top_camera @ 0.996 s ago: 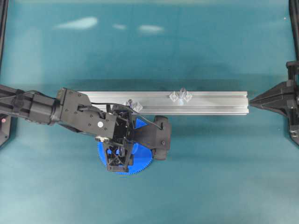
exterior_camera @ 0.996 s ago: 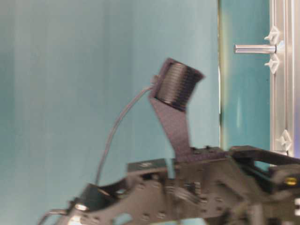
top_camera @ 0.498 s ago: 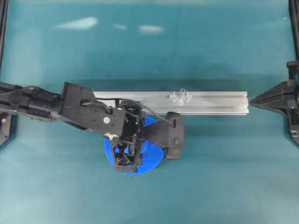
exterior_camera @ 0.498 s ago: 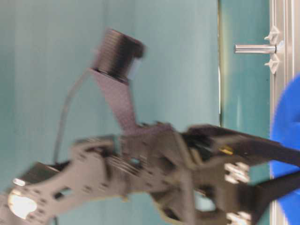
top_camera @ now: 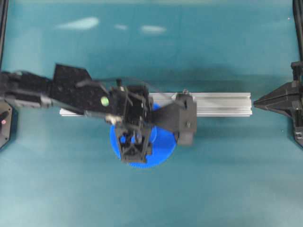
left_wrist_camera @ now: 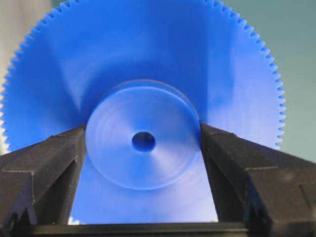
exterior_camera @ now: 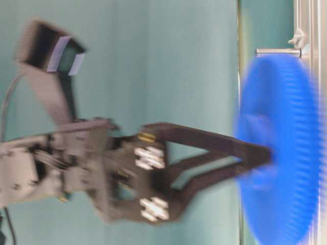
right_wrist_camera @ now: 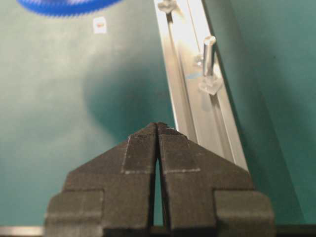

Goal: Insert the large gear onto the shaft.
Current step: 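Lift the blue gear and carry it toward the right shaft, then align the gear bore with the right shaft and push it on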

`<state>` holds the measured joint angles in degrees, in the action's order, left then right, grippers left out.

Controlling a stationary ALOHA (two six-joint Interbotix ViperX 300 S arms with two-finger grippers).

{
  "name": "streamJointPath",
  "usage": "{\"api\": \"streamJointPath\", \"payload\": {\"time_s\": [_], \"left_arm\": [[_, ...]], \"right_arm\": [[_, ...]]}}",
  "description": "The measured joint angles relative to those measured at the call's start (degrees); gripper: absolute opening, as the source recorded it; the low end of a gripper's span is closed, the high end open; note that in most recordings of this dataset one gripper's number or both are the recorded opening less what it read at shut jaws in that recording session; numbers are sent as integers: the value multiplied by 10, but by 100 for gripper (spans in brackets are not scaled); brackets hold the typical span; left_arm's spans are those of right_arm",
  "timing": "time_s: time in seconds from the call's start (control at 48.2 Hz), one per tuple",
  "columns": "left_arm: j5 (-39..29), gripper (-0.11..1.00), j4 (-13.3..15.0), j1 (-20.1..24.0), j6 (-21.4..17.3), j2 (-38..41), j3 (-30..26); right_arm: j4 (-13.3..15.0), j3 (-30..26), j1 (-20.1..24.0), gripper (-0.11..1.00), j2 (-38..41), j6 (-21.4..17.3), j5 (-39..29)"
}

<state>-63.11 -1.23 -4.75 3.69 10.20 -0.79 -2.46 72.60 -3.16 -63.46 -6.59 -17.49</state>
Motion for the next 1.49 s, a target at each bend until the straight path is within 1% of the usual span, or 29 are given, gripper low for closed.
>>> {"api": "streamJointPath", "payload": {"time_s": [0.166, 0.311, 0.436, 0.623, 0.83, 0.996, 1.495], "left_arm": [[-22, 77, 0, 22, -27, -12, -24], [-35, 77, 0, 32, -64, -11, -43], [-36, 77, 1, 40, -98, -11, -75], [-46, 77, 0, 66, -132, 14, -120], [-58, 77, -1, 72, -168, 56, -167], [-56, 77, -1, 77, -177, 86, -190], [-40, 77, -1, 98, -178, 164, -233]], "right_arm": [[1, 0, 0, 3, 0, 0, 0], [0, 1, 0, 3, 0, 0, 0], [0, 2, 0, 3, 0, 0, 0], [0, 2, 0, 3, -4, 0, 0], [0, 6, 0, 3, -11, 0, 0], [0, 6, 0, 3, -14, 0, 0], [0, 12, 0, 3, -15, 0, 0]]}}
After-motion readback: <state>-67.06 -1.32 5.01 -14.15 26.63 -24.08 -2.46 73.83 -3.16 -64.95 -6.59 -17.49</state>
